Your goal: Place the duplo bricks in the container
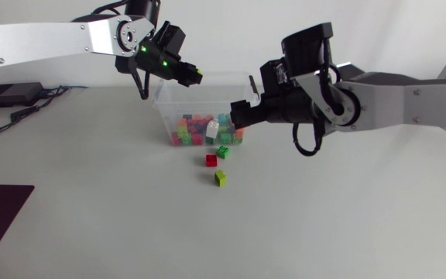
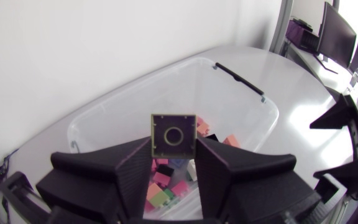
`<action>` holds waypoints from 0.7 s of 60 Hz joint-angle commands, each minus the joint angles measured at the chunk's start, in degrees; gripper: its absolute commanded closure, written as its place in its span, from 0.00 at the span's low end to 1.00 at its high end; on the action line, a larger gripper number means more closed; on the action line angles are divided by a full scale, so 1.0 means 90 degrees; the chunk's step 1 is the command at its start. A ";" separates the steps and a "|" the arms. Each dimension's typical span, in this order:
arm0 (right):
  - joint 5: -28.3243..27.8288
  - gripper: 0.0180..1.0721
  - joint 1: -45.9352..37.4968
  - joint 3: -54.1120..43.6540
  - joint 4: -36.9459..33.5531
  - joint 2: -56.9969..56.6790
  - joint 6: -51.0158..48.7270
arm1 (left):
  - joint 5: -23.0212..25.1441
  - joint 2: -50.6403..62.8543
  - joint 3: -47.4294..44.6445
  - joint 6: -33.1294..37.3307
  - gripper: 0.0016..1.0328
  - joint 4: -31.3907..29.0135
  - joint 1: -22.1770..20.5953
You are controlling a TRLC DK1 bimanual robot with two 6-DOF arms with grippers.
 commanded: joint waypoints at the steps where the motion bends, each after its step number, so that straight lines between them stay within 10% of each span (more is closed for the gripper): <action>1: -0.0072 0.05 0.0023 -0.0301 -0.0115 -0.0134 -0.0028 | -0.0033 0.0267 0.0488 -0.0284 0.86 0.0082 0.0013; 12: -0.0199 0.05 0.0336 -0.0448 -0.0613 0.0061 -0.0184 | -0.0131 0.0463 0.0761 -0.0538 0.79 0.0209 -0.0007; 25: -0.0140 0.08 0.0717 -0.0165 -0.1033 0.0745 -0.0409 | -0.0180 0.0258 0.0576 -0.0587 0.10 0.0239 0.0032; 42: 0.0231 0.11 0.1029 0.0753 -0.1873 0.1663 -0.0448 | -0.0180 -0.0983 -0.0430 -0.0284 0.05 0.0239 0.0179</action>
